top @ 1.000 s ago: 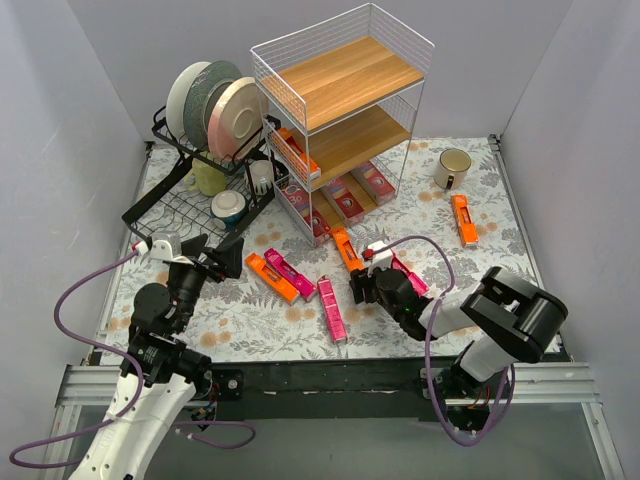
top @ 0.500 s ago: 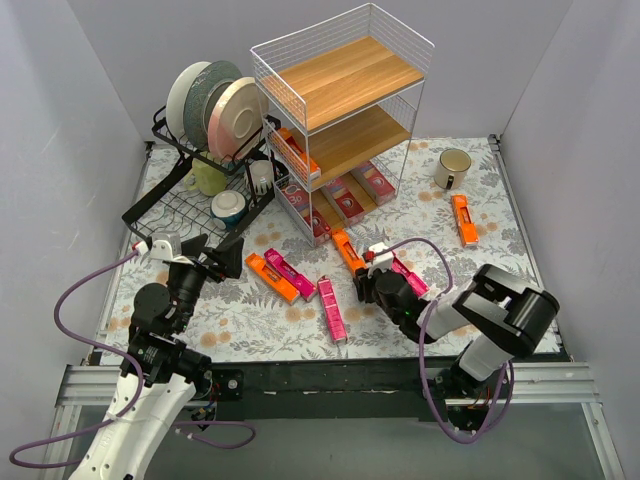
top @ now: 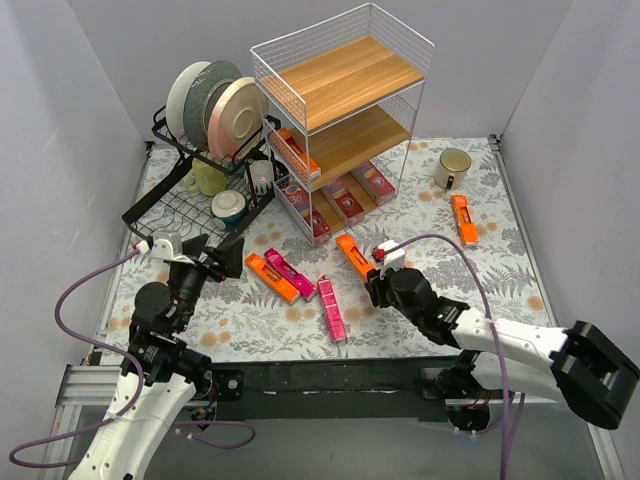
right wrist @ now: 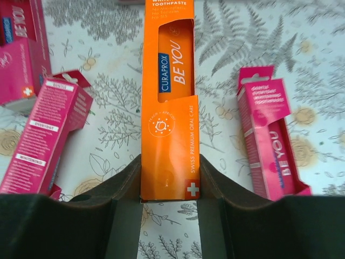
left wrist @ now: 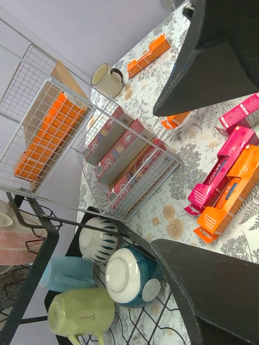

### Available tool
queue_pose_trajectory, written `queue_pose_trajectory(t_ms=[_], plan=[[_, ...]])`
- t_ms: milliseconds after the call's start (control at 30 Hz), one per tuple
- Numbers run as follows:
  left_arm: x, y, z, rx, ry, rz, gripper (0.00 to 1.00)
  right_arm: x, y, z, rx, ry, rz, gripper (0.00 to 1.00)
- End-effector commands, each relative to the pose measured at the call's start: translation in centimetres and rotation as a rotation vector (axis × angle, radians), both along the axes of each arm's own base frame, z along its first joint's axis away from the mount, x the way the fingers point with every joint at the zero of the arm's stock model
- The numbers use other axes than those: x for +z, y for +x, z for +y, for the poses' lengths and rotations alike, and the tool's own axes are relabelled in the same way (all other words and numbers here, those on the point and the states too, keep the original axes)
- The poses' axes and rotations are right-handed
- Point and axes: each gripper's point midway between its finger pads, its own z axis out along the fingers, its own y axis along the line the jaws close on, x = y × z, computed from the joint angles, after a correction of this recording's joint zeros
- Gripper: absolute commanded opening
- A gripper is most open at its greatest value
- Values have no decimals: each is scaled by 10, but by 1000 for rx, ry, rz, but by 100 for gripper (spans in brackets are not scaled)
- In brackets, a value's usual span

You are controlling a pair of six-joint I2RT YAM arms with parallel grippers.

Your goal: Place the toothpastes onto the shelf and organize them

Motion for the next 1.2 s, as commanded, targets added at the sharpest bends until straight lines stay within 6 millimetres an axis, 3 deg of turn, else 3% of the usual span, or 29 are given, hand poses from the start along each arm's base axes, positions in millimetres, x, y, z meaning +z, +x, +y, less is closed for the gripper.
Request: queue_pose_trajectory(t_ms=[0,67,133,167,200,300,467,500,533,600,633,733,767,800,867,933,1000,1167], plan=[[13,-1,-1,-9,5,-24,98,60,9,-13,-50,-27,-79,38],[13,-1,-1,-11,3,-23,98,84,11,-21,-58,-38,-118,37],[13,-1,-1,-11,3,-23,98,120,18,-24,-78,-21,-171,37],[12,-1,-2,-15,4,-22,98,126,19,-27,-68,-56,-183,37],[12,-1,-2,-15,5,-22,98,154,25,-26,-81,-35,-222,37],[12,0,-2,-16,4,-20,98,177,36,-28,-70,-82,-253,37],[12,-1,-2,-14,4,-22,98,230,62,-10,18,14,-314,38],[12,-1,-1,-12,5,-20,98,233,75,-13,6,12,-322,37],[13,-1,-1,-12,2,-23,98,250,80,-11,10,31,-349,37],[13,-2,-1,-12,2,-24,98,256,96,-7,27,22,-364,37],[12,-1,-1,-13,3,-21,98,272,103,-3,31,39,-398,38],[12,-2,-2,-14,3,-22,98,274,127,5,56,18,-388,38],[12,-2,-2,-14,3,-22,98,292,133,10,66,39,-416,38],[11,-1,-2,-16,4,-19,98,284,146,13,63,25,-399,38],[11,-1,-2,-14,4,-19,98,301,157,20,77,49,-427,38],[11,-1,-1,-12,7,-19,98,294,174,27,75,44,-404,38],[12,-2,-1,-12,6,-21,98,302,192,36,69,65,-430,39],[12,-2,-1,-14,5,-20,98,299,216,53,65,96,-422,40]])
